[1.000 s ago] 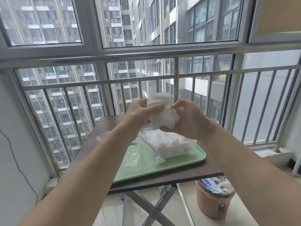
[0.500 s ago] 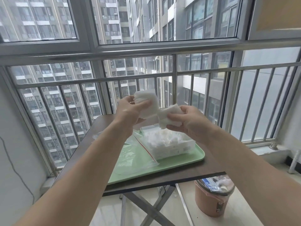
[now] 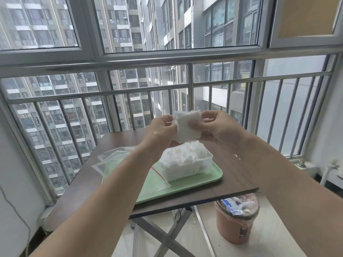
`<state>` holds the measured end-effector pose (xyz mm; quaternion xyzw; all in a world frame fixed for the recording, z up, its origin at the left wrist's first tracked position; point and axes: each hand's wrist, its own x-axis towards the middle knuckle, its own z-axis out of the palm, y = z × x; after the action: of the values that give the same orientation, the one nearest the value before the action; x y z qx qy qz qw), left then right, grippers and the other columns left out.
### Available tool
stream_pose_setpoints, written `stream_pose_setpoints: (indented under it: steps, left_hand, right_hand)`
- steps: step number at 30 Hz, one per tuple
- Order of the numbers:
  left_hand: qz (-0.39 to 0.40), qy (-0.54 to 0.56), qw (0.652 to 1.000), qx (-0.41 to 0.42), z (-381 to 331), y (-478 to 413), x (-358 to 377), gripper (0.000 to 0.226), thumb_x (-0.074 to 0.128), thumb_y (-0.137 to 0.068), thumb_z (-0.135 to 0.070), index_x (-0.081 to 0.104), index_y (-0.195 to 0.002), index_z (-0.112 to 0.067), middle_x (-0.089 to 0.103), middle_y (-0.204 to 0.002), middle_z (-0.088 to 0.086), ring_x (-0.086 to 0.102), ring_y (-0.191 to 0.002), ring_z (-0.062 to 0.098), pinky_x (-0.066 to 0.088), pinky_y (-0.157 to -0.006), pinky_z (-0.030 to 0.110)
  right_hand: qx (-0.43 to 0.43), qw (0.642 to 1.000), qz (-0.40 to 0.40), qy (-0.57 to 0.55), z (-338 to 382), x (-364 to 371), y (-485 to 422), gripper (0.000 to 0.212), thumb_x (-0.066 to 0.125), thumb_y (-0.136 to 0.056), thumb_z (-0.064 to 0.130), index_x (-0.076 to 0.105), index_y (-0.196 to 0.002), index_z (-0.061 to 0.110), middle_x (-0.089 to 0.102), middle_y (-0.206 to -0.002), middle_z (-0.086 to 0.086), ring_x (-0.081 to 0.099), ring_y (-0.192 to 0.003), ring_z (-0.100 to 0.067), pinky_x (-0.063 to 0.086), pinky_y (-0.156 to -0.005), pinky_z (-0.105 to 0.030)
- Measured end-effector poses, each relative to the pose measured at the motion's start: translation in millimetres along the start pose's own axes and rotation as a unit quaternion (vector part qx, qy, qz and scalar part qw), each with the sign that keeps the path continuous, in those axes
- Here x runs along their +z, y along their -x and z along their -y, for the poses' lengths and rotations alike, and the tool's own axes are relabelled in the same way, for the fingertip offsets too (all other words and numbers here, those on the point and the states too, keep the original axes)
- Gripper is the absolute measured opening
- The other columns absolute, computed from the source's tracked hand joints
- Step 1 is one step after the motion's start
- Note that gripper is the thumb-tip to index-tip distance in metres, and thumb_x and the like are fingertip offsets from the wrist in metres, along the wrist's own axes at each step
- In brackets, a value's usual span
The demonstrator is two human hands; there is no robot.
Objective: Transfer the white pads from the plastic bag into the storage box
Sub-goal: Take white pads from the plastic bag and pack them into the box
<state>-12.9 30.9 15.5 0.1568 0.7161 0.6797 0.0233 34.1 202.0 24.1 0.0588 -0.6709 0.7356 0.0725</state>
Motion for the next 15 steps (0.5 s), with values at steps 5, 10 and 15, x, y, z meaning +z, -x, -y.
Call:
stream_pose_setpoints:
  steps: [5, 10, 15]
  left_hand:
    - [-0.002, 0.034, 0.999, -0.002, 10, -6, 18, 0.023, 0.054, -0.099, -0.002, 0.066, -0.118, -0.007, 0.069, -0.115, 0.016, 0.071, -0.102, 0.032, 0.062, -0.071, 0.035]
    - [0.022, 0.056, 0.998, -0.010, 13, -13, 31, 0.021, 0.052, -0.100, -0.002, 0.066, -0.115, -0.008, 0.069, -0.118, 0.012, 0.071, -0.104, 0.031, 0.062, -0.072, 0.035]
    - [0.017, 0.009, 1.000, 0.002, 26, -25, 33, 0.023, 0.064, -0.095, -0.008, 0.063, -0.118, -0.012, 0.072, -0.112, 0.008, 0.072, -0.101, 0.028, 0.062, -0.081, 0.041]
  right_hand:
    - [-0.005, 0.989, -0.037, 0.146, -7, -13, -3, 0.047, 0.085, -0.072, 0.019, 0.063, -0.113, 0.005, 0.074, -0.103, -0.010, 0.073, -0.093, -0.026, 0.062, -0.077, -0.040]
    - [0.016, 0.985, 0.015, 0.170, -12, -37, -18, 0.059, 0.086, -0.071, 0.027, 0.060, -0.123, 0.016, 0.071, -0.112, -0.004, 0.069, -0.103, -0.021, 0.058, -0.087, -0.039]
    - [0.038, 0.989, 0.069, 0.127, -21, -59, -26, 0.045, 0.079, -0.079, 0.013, 0.064, -0.121, 0.004, 0.072, -0.115, -0.011, 0.069, -0.107, -0.025, 0.056, -0.091, -0.042]
